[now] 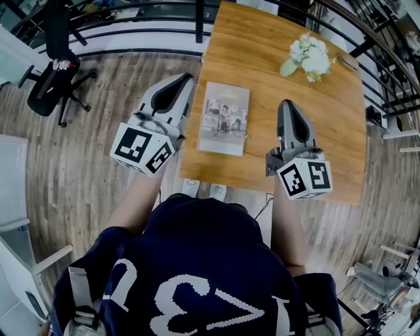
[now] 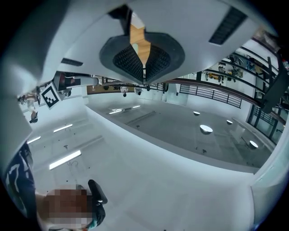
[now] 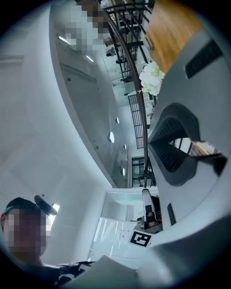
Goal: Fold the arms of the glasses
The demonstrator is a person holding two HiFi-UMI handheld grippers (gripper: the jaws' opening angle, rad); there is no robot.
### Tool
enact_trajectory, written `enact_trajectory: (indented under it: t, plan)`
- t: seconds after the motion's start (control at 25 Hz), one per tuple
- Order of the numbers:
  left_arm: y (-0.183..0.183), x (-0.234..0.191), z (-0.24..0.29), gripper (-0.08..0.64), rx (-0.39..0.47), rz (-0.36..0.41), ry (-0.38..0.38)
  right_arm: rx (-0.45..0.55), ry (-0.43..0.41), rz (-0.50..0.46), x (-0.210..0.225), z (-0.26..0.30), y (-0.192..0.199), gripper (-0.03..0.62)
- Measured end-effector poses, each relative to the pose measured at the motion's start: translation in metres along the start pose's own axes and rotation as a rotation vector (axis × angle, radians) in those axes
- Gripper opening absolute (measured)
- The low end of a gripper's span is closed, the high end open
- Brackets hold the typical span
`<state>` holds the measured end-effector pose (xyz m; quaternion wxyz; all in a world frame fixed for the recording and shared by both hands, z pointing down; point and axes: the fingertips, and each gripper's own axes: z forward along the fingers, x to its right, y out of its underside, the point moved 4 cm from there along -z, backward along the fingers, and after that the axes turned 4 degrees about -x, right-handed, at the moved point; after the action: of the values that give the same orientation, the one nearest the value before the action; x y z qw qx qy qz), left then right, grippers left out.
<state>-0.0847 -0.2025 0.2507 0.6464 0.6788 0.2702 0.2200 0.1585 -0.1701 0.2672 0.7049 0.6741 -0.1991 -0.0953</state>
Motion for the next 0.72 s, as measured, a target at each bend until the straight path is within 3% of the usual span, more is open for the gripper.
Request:
enact_trajectory:
  t: [0.16,0.28,0.52,0.72]
  plan:
    - [-0.002,0.001,-0.001,0.028,-0.001,0.002,0.0,-0.003,0.012,-0.181,-0.016,-0.001,-0.008,0.023]
    - [-0.003,0.002,-0.002,0.028,-0.001,0.006,-0.001,0.005,0.012,-0.231,-0.026,-0.002,-0.015,0.023]
    - [-0.006,0.006,0.001,0.028,0.011,0.019,-0.016,0.036,-0.001,-0.144,-0.021,-0.007,-0.02,0.023]
    - [-0.007,0.01,-0.001,0.028,0.019,0.027,-0.022,0.044,0.002,-0.136,-0.021,-0.011,-0.02,0.023]
